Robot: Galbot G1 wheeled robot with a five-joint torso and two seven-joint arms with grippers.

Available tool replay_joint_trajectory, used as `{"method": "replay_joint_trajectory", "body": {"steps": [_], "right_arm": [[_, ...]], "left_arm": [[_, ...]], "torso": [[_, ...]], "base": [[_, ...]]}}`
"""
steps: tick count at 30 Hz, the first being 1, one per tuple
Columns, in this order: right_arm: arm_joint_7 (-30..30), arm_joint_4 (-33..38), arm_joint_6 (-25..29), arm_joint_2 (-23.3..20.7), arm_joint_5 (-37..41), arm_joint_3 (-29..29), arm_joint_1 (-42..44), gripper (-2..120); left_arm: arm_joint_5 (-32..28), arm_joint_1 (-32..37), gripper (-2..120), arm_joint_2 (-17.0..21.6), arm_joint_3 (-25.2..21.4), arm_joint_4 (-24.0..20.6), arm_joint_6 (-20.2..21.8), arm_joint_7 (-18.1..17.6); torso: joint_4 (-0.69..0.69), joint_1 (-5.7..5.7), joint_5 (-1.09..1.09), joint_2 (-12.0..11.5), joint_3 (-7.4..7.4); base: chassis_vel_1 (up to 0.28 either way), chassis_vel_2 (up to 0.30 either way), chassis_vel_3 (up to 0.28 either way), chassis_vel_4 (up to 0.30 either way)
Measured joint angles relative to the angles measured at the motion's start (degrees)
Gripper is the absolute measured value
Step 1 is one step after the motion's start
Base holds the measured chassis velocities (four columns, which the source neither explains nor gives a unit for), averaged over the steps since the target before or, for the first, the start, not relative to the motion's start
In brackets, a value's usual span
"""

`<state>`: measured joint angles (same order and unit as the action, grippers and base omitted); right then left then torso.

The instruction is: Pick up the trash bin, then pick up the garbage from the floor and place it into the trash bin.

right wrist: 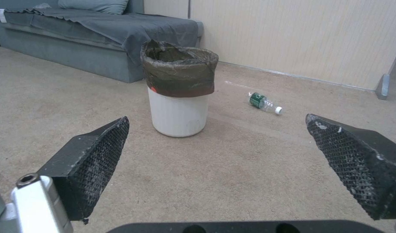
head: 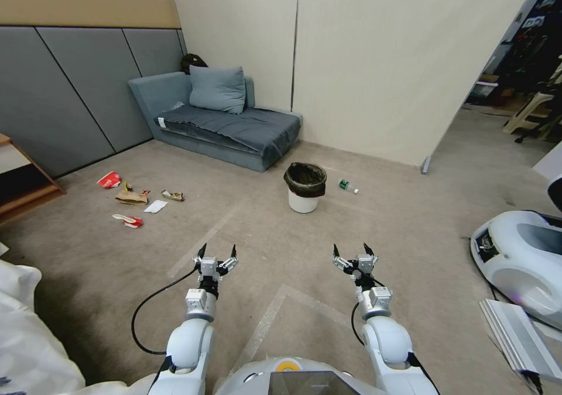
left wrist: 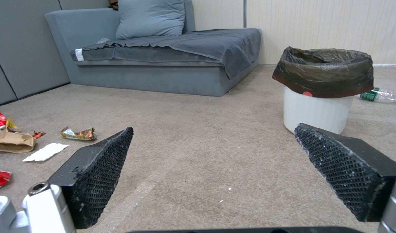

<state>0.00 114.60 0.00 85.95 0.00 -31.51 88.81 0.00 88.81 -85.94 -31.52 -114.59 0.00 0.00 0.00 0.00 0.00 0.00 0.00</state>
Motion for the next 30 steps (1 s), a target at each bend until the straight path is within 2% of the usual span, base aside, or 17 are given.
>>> {"method": "replay_joint_trajectory", "body": {"steps": [7,9,10,13,14,17,18,19,20,21,22,24,26,28,30], "right_arm": [[0.03,1.99,-0.39,0.4,-0.1,-0.23,1.05,100],[0.14,6.68,-1.54,1.5,-0.52,-0.99,3.52,100],[0.14,6.68,-1.54,1.5,-0.52,-0.99,3.52,100],[0.33,13.18,-3.18,3.02,-1.17,-2.07,6.9,100],[0.33,13.18,-3.18,3.02,-1.17,-2.07,6.9,100],[0.47,17.61,-4.28,4.05,-1.62,-2.79,9.22,100],[0.47,17.61,-4.28,4.05,-1.62,-2.79,9.22,100],[0.53,19.69,-4.82,4.55,-1.83,-3.12,10.32,100],[0.61,22.37,-5.52,5.18,-2.1,-3.55,11.71,100],[0.72,25.82,-6.32,5.97,-2.44,-4.14,13.53,100],[0.72,25.82,-6.32,5.97,-2.44,-4.14,13.53,100],[0.75,26.92,-6.64,6.18,-2.55,-4.29,14.12,100],[0.76,27.11,-6.69,6.18,-2.57,-4.31,14.22,100],[0.76,27.11,-6.7,6.18,-2.58,-4.31,14.22,100],[0.76,27.19,-6.64,6.18,-2.56,-4.3,14.27,100]], "left_arm": [[0.18,0.12,99,0.0,0.06,-0.81,0.91,-0.39],[1.04,0.5,100,0.0,0.49,-4.51,4.87,-2.03],[1.04,0.5,100,0.0,0.49,-4.51,4.87,-2.03],[2.44,1.22,100,0.01,1.12,-10.35,11.24,-4.66],[2.44,1.22,100,0.01,1.12,-10.35,11.24,-4.66],[3.39,1.72,100,0.01,1.57,-14.36,15.63,-6.47],[3.39,1.72,100,0.01,1.57,-14.36,15.63,-6.47],[3.81,1.93,100,0.02,1.76,-16.12,17.53,-7.25],[3.91,1.89,100,0.02,1.79,-17.21,17.53,-7.37],[3.9,2.09,100,0.02,2.06,-17.86,18.6,-7.79],[3.9,2.09,100,0.02,2.06,-17.86,18.6,-7.79],[4.45,2.41,100,0.04,2.72,-21.16,22.18,-9.41],[5.35,2.98,100,0.06,3.66,-25.24,26.97,-11.58],[5.68,3.23,100,0.09,3.98,-26.24,27.98,-12.19],[5.96,3.53,100,0.12,4.33,-26.64,28.65,-12.51]], "torso": [[0.0,0.0,0.02,0.0,0.0],[0.0,0.0,0.01,0.0,0.0],[0.0,0.0,0.01,0.0,0.0],[-0.01,0.0,0.0,0.0,0.0],[-0.01,0.0,0.0,0.0,0.0],[-0.01,0.0,0.0,0.0,0.0],[-0.01,0.0,0.0,0.0,0.0],[0.0,0.0,0.0,0.0,0.0],[0.01,0.0,0.03,0.0,-0.01],[-0.01,0.0,-0.09,0.0,0.0],[-0.01,0.0,-0.09,0.0,0.0],[-0.01,0.0,0.03,0.0,-0.01],[0.01,0.0,0.0,0.0,-0.01],[0.01,0.0,0.04,0.0,-0.01],[0.0,0.0,-0.02,0.0,0.0]], "base": [[0.0,0.0,0.0,0.0],[0.0,0.0,0.0,0.0],[0.0,0.0,0.0,0.0],[0.0,0.0,0.0,0.0],[0.0,0.0,0.0,0.0],[0.0,0.0,0.0,0.0],[0.0,0.0,0.0,0.0],[0.0,0.0,0.0,0.0],[0.0,0.0,0.0,0.0],[0.0,0.0,0.0,0.0],[0.0,0.0,0.0,0.0],[0.0,0.0,0.0,0.0],[0.0,0.0,0.0,0.0],[0.0,0.0,0.0,0.0],[0.0,0.0,0.0,0.0]]}}
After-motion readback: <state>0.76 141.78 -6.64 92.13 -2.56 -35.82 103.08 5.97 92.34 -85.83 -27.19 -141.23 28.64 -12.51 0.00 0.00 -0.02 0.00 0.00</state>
